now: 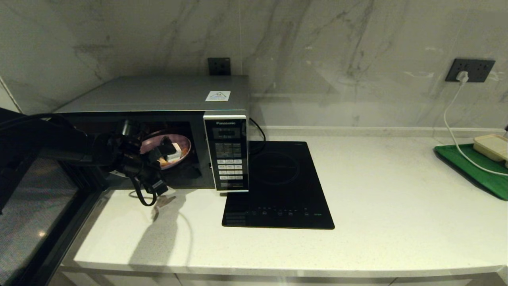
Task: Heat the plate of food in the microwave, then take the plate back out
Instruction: Take the plate out of the microwave
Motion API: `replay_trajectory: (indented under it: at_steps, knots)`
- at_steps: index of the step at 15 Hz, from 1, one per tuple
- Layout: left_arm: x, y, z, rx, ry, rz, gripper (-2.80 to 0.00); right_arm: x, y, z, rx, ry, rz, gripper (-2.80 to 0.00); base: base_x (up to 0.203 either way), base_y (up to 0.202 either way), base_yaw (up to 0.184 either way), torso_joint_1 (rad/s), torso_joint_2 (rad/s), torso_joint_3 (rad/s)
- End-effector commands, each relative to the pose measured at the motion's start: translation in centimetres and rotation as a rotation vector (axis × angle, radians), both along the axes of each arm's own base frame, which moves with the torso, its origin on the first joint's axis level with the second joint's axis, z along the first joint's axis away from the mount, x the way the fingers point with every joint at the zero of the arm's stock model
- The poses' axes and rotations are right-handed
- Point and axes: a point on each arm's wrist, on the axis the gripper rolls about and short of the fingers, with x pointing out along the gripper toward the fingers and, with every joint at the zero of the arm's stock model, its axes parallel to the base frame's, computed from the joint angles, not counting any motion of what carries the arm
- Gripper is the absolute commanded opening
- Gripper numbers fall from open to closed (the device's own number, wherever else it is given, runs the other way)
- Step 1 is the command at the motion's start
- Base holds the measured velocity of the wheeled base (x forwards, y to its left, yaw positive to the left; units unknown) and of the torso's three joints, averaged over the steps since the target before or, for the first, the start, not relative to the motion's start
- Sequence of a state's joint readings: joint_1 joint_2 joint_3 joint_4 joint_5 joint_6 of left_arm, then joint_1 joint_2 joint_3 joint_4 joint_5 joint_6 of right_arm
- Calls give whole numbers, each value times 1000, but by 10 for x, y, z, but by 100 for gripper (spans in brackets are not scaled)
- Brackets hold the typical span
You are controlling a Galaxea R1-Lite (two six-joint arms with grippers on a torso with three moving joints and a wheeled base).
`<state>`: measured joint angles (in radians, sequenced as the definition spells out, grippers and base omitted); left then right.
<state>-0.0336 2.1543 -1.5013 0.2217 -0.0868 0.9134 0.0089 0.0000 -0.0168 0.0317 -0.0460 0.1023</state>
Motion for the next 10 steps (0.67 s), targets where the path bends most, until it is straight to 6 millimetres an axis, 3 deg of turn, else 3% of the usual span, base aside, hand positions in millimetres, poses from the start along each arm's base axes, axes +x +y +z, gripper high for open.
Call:
replay_trajectory:
  at_steps: [1, 10]
  knots:
    - [1, 0, -4, 0, 10, -3, -280, 0, 0, 0, 0, 0, 0, -280, 0, 0, 0, 0, 0, 0]
    - [2, -1, 3, 0, -24, -4, -280, 0, 0, 0, 0, 0, 0, -280, 0, 0, 0, 0, 0, 0]
